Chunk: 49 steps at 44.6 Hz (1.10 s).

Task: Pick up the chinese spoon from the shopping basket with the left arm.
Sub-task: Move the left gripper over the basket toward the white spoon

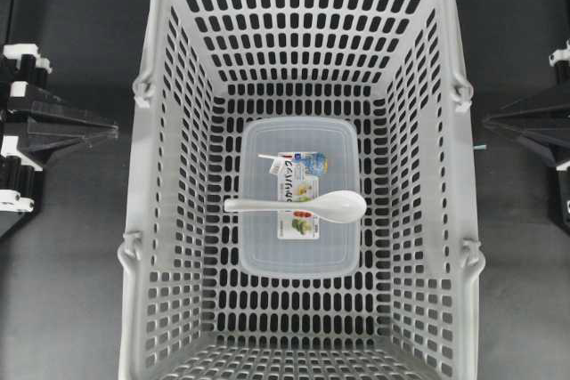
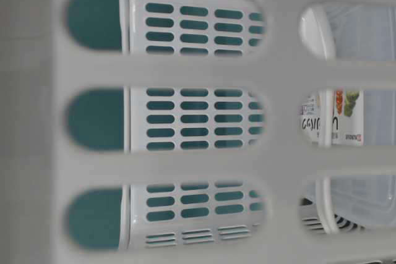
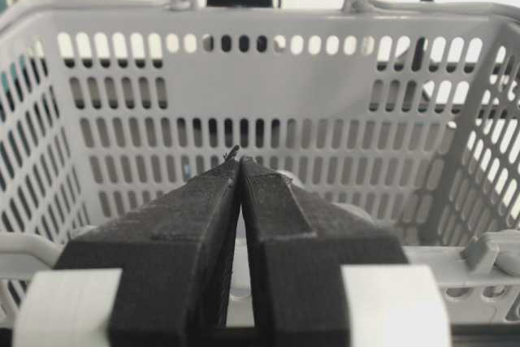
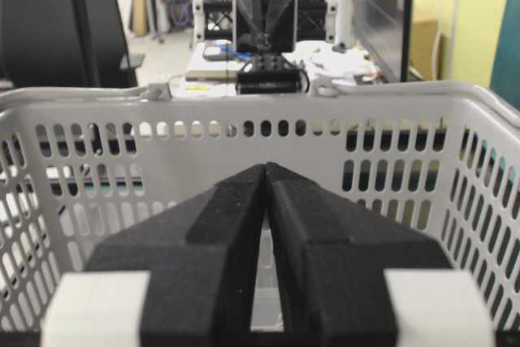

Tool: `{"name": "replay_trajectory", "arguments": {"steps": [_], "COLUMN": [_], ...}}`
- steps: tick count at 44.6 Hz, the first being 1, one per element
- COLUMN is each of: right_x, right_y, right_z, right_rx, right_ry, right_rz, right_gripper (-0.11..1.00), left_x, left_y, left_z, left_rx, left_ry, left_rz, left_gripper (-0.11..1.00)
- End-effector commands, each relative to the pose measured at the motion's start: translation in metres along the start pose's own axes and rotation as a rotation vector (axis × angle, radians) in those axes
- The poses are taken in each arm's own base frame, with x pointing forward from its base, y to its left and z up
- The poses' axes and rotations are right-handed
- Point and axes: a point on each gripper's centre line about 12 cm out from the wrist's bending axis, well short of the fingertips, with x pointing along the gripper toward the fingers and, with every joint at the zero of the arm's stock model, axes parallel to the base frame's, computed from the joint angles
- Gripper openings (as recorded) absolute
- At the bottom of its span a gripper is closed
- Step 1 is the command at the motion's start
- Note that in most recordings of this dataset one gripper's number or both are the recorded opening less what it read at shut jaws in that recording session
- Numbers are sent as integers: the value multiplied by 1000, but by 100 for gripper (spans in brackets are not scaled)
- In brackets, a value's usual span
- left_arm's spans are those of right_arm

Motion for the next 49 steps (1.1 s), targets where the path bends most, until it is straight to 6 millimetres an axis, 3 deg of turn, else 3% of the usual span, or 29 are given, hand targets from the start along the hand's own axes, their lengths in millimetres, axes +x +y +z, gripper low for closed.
{"name": "replay_trajectory", "arguments": {"steps": [1,12,20,34,42,49], "right_x": [2,-1,-2,-3,-3,-3], "right_y": [0,1,1,1,1,1], "right_z": [-3,-9,-8,-7,-9,-10], "right_rx": [8,22,23,23,23,23], "right_ry": [11,55,49,54,63,75], "right_rz": [2,4,4,4,4,4], "right_gripper": [0,-1,-1,3,23,58], "left_x": [5,24,51,123,156,180], "left_y": [-1,-3,-9,-21,-24,-25], "left_z": [3,35,51,38,25,3], "left_rx": [8,-25,-13,0,2,16], "left_ry": [32,150,319,575,705,861], "left_rz": [-11,-10,-28,-48,-44,-38], "left_gripper": [6,1,1,1,1,7]}}
